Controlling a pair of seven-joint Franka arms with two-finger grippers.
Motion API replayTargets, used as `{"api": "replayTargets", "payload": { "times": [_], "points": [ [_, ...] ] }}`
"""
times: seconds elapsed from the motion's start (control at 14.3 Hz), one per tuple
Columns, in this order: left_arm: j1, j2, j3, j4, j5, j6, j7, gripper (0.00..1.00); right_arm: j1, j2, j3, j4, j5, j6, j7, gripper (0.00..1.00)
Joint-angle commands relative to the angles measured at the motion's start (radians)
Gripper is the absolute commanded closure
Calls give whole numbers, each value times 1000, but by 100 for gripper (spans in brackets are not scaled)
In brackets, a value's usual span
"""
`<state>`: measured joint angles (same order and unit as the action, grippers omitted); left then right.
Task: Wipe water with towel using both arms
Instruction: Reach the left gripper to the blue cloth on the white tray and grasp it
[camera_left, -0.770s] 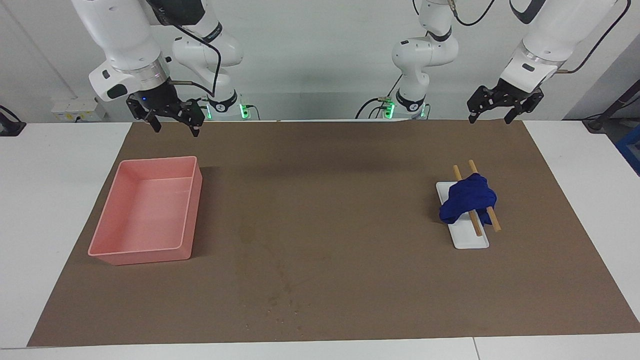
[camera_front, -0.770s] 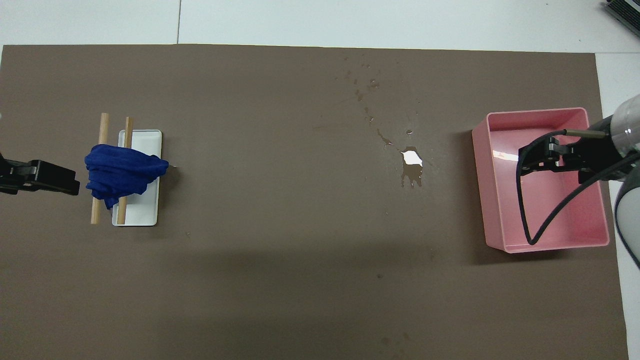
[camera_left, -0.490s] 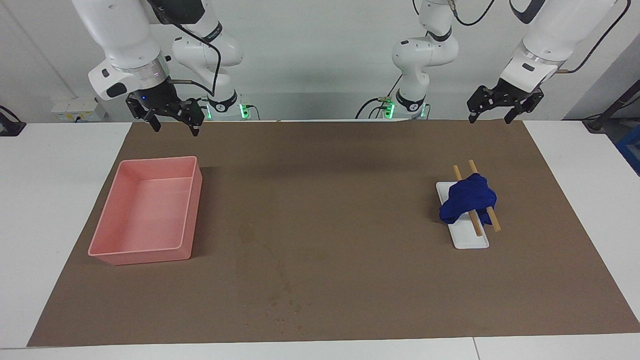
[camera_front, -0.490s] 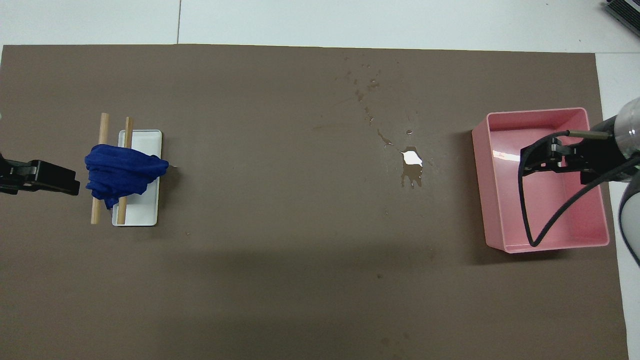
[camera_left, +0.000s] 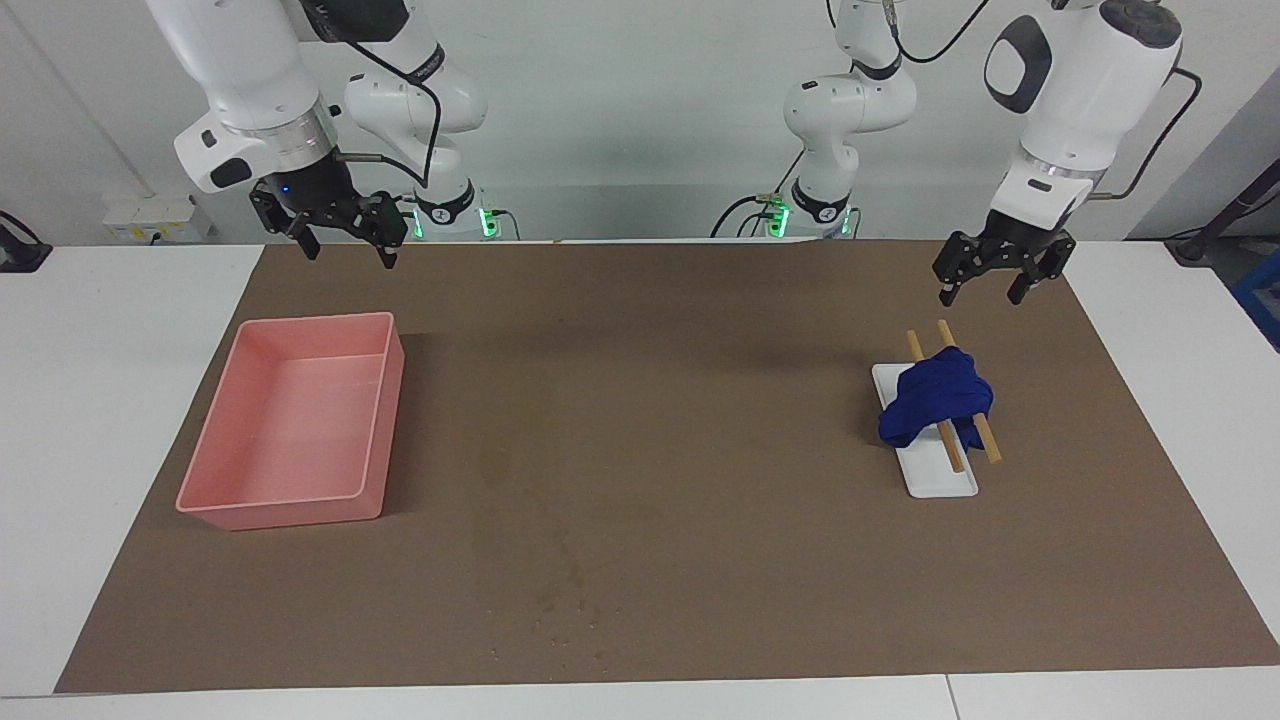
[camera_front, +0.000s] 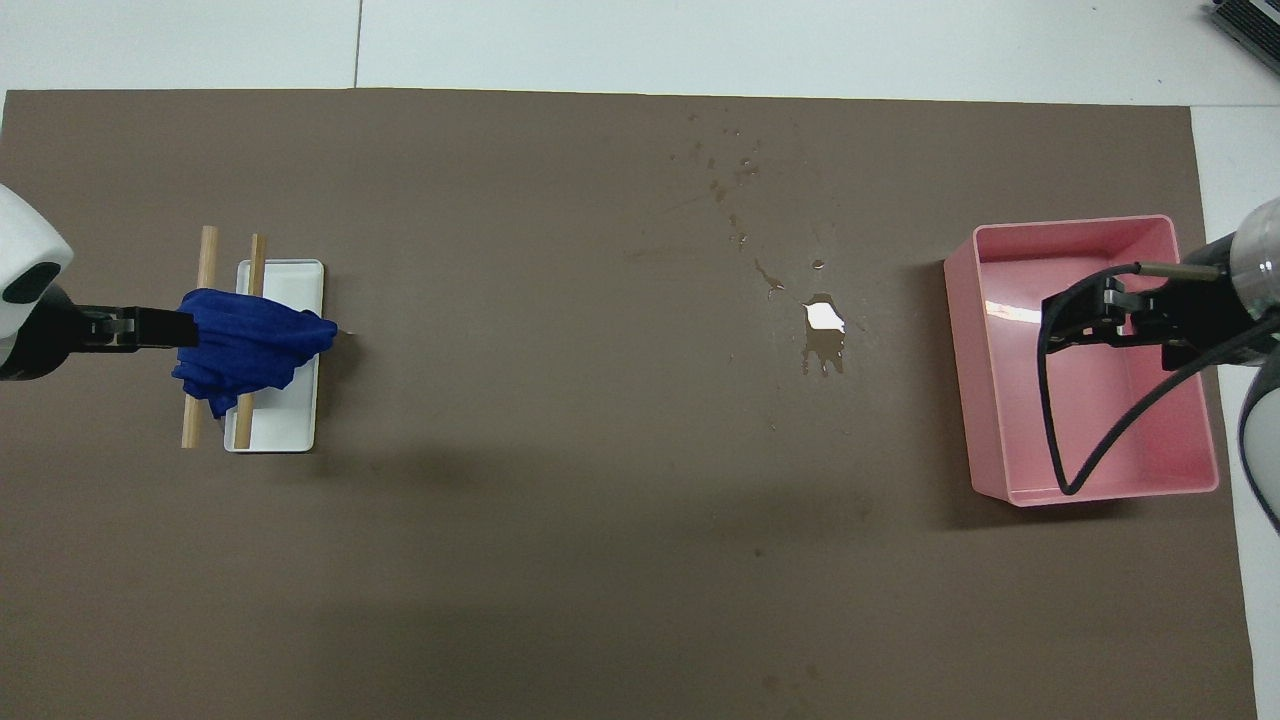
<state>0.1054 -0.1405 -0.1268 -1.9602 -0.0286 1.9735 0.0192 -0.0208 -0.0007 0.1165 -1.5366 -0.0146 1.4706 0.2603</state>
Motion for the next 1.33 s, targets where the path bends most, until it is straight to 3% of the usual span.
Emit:
{"api": "replayTargets", "payload": {
  "times": [0.0, 0.21, 0.56, 1.12, 1.26],
  "points": [
    [27, 70, -4, -37, 41, 151, -13, 0, -18, -27, 8, -36, 2, 22, -33, 0],
    [31, 177, -4, -40, 67, 280, -103, 0, -21, -31, 8, -48, 4, 22, -35, 0],
    [46, 194, -2, -111, 68, 384, -130, 1, -18, -38, 8, -56, 4, 22, -29, 0],
    [48, 194, -4, -114, 67, 374, -169, 53, -16, -38, 8, -59, 5, 22, -23, 0],
    [48, 193, -4, -114, 68, 370, -171, 74, -16, -39, 8, -62, 5, 22, -23, 0]
  ]
}}
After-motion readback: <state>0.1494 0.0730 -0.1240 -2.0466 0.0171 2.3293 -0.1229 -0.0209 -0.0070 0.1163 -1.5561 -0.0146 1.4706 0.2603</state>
